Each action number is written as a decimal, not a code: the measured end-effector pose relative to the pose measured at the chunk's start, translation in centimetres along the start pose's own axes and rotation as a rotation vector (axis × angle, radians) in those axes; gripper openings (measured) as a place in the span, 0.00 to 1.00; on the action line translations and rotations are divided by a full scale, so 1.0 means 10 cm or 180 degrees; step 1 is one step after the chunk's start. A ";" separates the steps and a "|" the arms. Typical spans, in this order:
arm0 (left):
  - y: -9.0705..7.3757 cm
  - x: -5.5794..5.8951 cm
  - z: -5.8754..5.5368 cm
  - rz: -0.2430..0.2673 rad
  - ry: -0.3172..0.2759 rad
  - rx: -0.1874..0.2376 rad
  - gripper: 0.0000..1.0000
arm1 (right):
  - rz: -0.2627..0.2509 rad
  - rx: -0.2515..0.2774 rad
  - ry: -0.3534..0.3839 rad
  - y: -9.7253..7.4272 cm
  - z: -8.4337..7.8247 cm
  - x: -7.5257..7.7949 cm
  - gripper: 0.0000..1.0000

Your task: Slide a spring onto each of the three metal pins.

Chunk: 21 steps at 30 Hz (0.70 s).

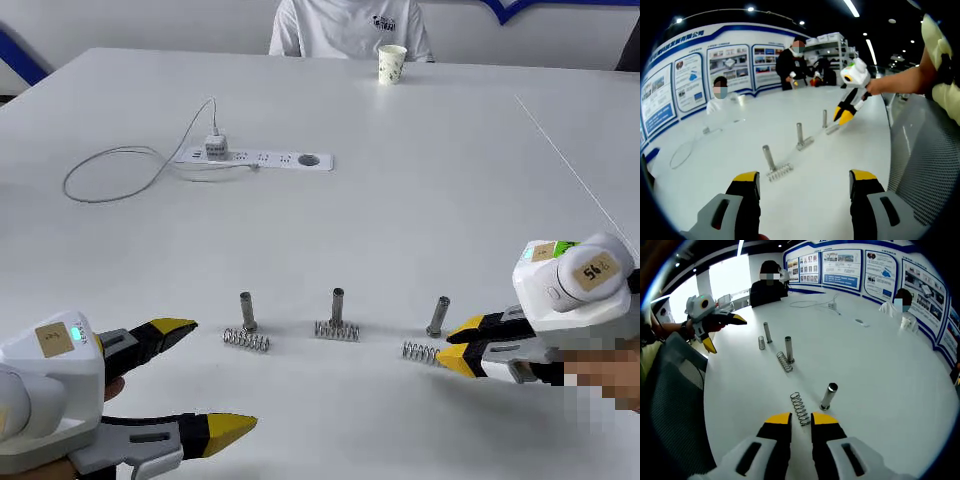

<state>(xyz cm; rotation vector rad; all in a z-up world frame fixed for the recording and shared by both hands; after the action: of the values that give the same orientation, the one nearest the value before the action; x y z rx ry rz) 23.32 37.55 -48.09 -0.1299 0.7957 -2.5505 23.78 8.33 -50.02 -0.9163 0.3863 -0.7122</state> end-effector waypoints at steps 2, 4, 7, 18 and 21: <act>0.01 0.01 -0.01 -0.0008 -0.0001 -0.0008 0.74 | 0.0025 -0.0018 -0.0053 0.03 -0.02 0.01 0.16; 0.02 0.02 -0.01 -0.0019 -0.0002 -0.0014 0.74 | 0.0043 -0.0038 -0.0130 0.05 -0.03 0.02 0.16; 0.04 0.03 -0.01 -0.0038 0.0001 -0.0020 0.73 | 0.0066 -0.0074 -0.0212 0.08 -0.04 0.02 0.16; 0.09 0.09 0.01 -0.0142 0.0016 -0.0011 0.72 | 0.0112 -0.0227 -0.0386 0.16 -0.05 0.04 0.14; 0.11 0.10 0.01 -0.0176 0.0024 -0.0009 0.71 | 0.0121 -0.0279 -0.0423 0.18 -0.06 0.04 0.13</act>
<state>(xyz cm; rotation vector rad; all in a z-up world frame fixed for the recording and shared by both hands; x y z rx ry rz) 22.84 36.24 -48.64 -0.1452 0.8093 -2.6031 24.42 8.44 -51.82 -1.0307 0.3182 -0.5998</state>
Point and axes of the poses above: the centre of the closed fingertips' face, and the gripper's own axes: y roughly forward along the fingers, x roughly to its right, z roughly out of its top, the point moved 6 cm from there along -y, roughly backward along the fingers, and after that the axes turned 10 degrees about -x, right-handed, at the moved point
